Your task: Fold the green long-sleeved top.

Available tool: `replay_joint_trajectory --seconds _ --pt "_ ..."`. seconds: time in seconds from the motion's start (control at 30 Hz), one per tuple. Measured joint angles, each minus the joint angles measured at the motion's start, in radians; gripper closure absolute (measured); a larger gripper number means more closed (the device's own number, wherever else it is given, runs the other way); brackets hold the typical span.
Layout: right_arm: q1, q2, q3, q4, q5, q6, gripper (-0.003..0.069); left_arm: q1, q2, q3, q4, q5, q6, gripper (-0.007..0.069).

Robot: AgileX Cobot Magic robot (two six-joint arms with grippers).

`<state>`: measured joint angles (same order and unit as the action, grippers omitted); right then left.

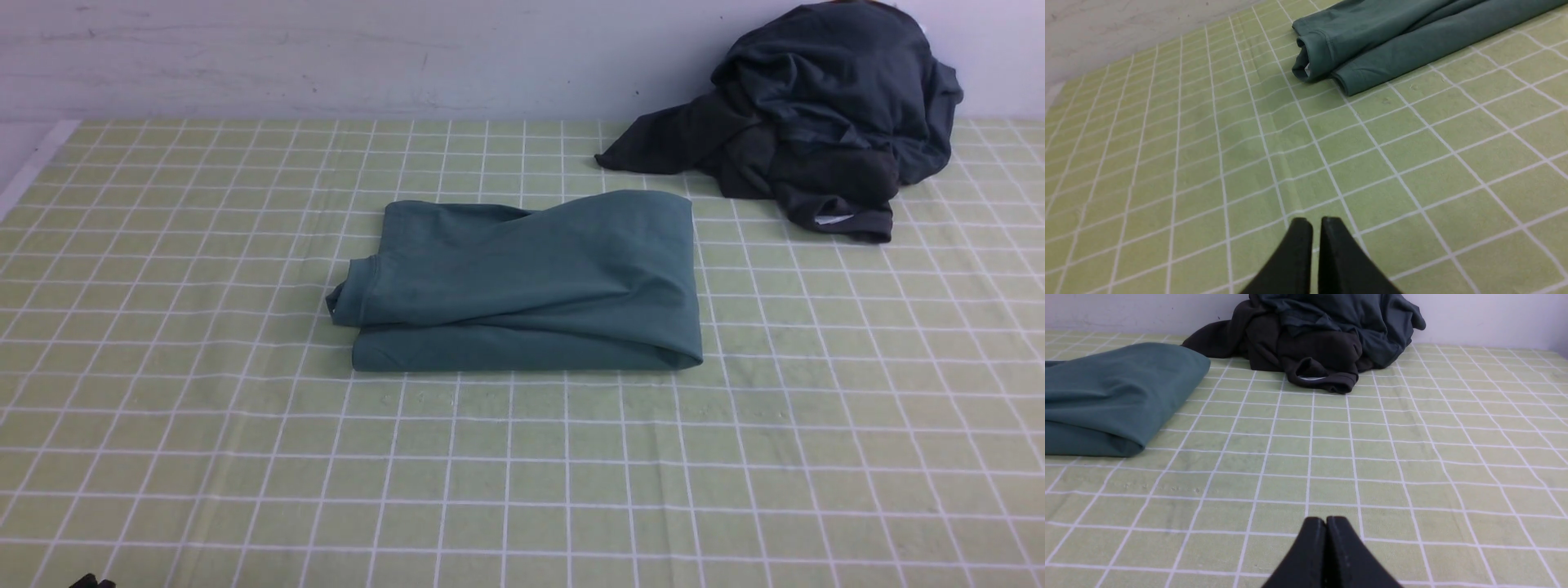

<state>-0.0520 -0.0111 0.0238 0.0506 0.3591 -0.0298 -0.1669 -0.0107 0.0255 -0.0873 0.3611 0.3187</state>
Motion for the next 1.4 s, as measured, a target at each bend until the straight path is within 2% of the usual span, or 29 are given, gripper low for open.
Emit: replay_joint_trajectory --seconds 0.17,0.23,0.47,1.4 --pt "0.000 0.000 0.000 0.000 0.000 0.000 0.0669 0.021 0.000 -0.001 0.013 0.005 -0.167 0.0607" --pt "0.000 0.000 0.000 0.000 0.000 0.000 0.0669 0.044 0.000 -0.002 0.028 0.009 -0.185 0.0607" --pt "0.000 0.000 0.000 0.000 0.000 0.000 0.0669 0.117 0.000 -0.002 0.038 0.012 -0.189 0.0607" --pt "0.000 0.000 0.000 0.000 0.000 0.000 0.0669 0.117 0.000 -0.002 0.039 0.006 -0.226 0.0607"
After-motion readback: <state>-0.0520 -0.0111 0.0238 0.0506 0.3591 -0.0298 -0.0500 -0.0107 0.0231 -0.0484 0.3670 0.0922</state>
